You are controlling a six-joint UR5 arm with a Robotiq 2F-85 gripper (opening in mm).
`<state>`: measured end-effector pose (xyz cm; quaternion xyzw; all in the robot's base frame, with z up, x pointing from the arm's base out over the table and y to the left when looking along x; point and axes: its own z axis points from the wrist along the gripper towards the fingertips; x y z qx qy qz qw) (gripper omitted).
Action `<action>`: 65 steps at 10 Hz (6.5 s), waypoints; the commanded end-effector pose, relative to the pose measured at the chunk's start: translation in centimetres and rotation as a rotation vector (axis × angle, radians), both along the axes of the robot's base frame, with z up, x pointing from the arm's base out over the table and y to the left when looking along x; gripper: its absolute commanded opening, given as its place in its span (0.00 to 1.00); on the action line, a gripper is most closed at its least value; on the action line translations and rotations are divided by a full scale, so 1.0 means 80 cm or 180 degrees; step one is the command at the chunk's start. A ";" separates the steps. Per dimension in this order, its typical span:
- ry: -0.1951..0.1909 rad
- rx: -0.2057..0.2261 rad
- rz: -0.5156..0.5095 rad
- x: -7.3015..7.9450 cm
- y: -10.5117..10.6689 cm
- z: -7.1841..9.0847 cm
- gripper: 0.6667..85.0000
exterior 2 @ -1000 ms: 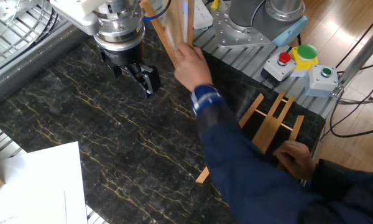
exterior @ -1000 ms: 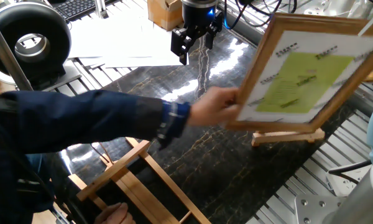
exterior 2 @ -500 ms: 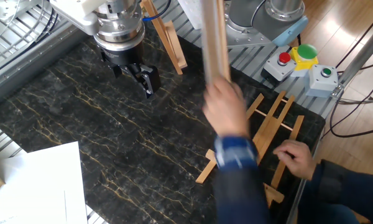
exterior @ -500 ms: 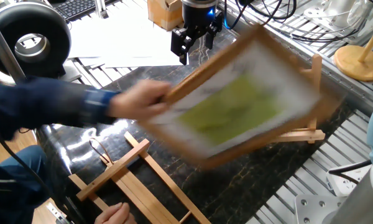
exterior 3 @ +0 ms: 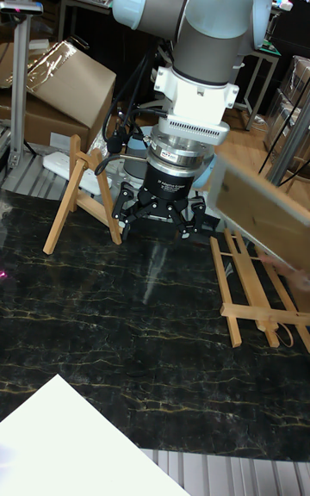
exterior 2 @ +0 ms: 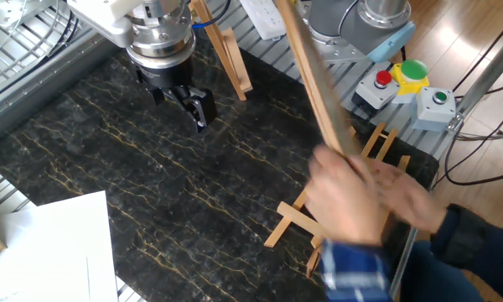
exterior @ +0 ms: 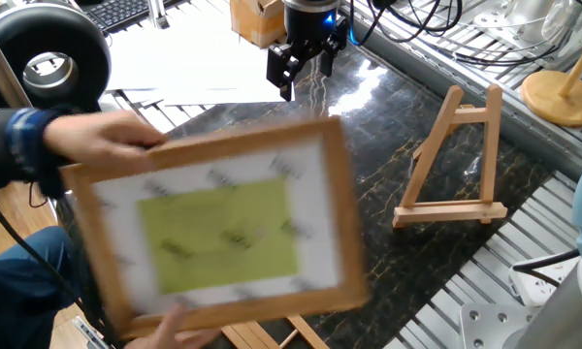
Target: Take the photo frame down from the bracket
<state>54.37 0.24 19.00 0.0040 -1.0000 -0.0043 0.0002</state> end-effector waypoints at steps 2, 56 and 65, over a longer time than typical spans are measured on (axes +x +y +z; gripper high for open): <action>0.0179 -0.0935 0.0931 -0.005 -0.091 0.013 0.01; -0.0094 -0.0383 0.2676 -0.095 -0.097 0.160 0.01; 0.0410 0.0010 0.3376 -0.171 -0.130 0.160 0.01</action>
